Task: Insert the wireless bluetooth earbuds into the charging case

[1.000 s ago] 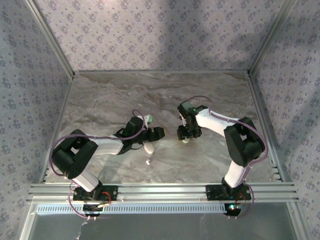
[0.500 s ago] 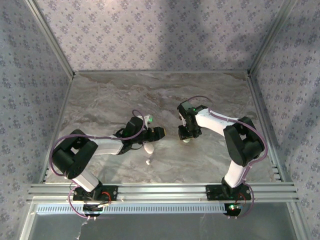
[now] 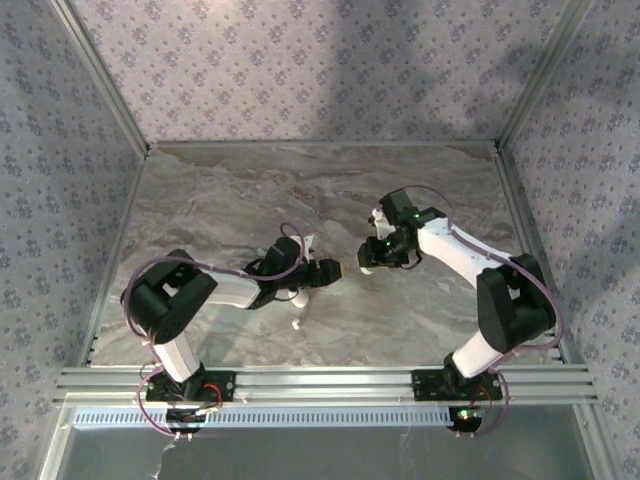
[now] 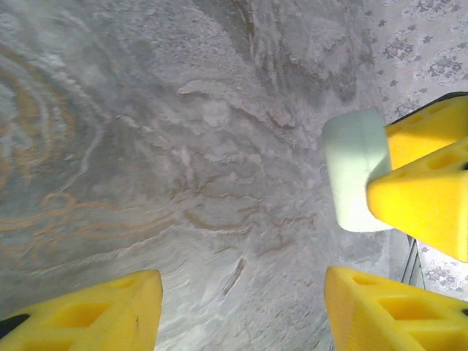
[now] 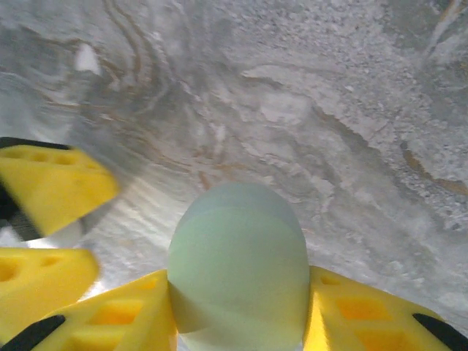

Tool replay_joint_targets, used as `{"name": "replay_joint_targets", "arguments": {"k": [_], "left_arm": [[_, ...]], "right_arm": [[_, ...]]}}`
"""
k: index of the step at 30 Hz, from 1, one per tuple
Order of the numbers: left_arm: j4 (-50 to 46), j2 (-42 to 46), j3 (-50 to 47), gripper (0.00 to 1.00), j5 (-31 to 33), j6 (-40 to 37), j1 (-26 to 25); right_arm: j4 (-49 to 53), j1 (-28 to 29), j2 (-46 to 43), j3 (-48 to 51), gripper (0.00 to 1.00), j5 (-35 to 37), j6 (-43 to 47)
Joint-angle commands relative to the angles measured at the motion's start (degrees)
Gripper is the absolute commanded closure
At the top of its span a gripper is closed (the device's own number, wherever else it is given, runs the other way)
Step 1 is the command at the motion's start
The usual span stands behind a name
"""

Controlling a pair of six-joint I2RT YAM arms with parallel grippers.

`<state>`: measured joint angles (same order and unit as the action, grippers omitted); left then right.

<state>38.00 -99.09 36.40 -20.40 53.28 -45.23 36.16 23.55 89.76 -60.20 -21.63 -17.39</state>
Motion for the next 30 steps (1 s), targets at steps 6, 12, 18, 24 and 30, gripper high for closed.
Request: {"name": "replay_joint_targets", "arguments": {"k": [6, 12, 18, 24, 30], "left_arm": [[11.48, -4.59, 3.10, 0.30, -4.11, 5.12, -0.92], [12.36, -5.63, 3.89, 0.29, -4.37, 5.43, -0.97], [12.63, -5.77, 4.11, 0.29, -4.21, 5.43, -0.91], [13.80, -6.12, 4.19, 0.29, -4.47, 5.78, -0.92], [14.81, -5.68, 3.86, 0.30, -4.73, 6.13, -0.92]], "right_arm": [[-3.86, -3.99, -2.67, 2.57, 0.57, -15.75, -2.34], [-5.51, -5.43, -3.11, 3.73, 0.57, -20.47, -3.21], [-5.87, -6.07, -3.18, 4.38, 0.58, -21.48, -3.26], [-6.54, -6.23, -3.14, 5.05, 0.58, -22.77, -3.57], [-6.45, -6.25, -3.01, 5.42, 0.58, -22.07, -3.36]]}}
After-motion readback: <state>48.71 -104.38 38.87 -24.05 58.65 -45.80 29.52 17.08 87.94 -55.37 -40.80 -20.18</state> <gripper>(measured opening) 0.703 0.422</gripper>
